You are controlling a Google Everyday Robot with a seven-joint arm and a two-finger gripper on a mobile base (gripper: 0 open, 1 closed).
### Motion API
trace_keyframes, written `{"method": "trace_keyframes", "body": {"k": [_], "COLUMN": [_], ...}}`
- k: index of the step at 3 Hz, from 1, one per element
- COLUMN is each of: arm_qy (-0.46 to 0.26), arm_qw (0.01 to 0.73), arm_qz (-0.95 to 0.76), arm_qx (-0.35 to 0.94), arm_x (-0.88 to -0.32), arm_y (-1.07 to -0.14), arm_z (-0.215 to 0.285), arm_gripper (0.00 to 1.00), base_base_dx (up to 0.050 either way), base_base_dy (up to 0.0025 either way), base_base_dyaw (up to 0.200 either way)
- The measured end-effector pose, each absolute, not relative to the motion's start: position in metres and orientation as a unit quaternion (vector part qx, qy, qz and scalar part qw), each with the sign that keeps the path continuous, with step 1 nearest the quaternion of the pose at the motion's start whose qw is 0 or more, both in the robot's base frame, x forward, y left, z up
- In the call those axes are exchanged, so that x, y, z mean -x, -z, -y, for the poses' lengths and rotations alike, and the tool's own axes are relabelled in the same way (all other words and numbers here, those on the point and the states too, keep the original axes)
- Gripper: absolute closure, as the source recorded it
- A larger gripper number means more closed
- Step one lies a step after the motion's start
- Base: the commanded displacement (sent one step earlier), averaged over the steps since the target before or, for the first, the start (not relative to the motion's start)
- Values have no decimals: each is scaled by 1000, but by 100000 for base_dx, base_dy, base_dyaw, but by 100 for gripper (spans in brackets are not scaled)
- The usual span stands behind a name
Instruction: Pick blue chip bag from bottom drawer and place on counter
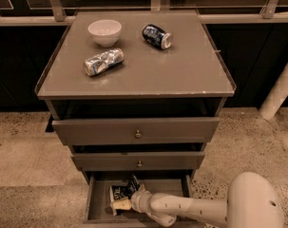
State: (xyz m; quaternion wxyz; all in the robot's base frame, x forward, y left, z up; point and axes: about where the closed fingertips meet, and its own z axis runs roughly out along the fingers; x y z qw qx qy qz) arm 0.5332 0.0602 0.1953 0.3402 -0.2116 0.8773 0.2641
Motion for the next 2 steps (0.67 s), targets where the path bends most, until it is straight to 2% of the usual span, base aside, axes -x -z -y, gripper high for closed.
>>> {"method": "trace_keyframes", "body": {"k": [1,2], "arm_qy": [-264,-264], "arm_qw": [340,340], "arm_qz": [-877,-877], "arm_qx": [212,212], "arm_x": [-533,-533], "arm_y": [-195,-195], "arm_z": [-60,-60], "arm_gripper": [19,42], "base_base_dx": [0,0], "base_base_dy": [0,0], "base_base_dyaw": [0,0]}}
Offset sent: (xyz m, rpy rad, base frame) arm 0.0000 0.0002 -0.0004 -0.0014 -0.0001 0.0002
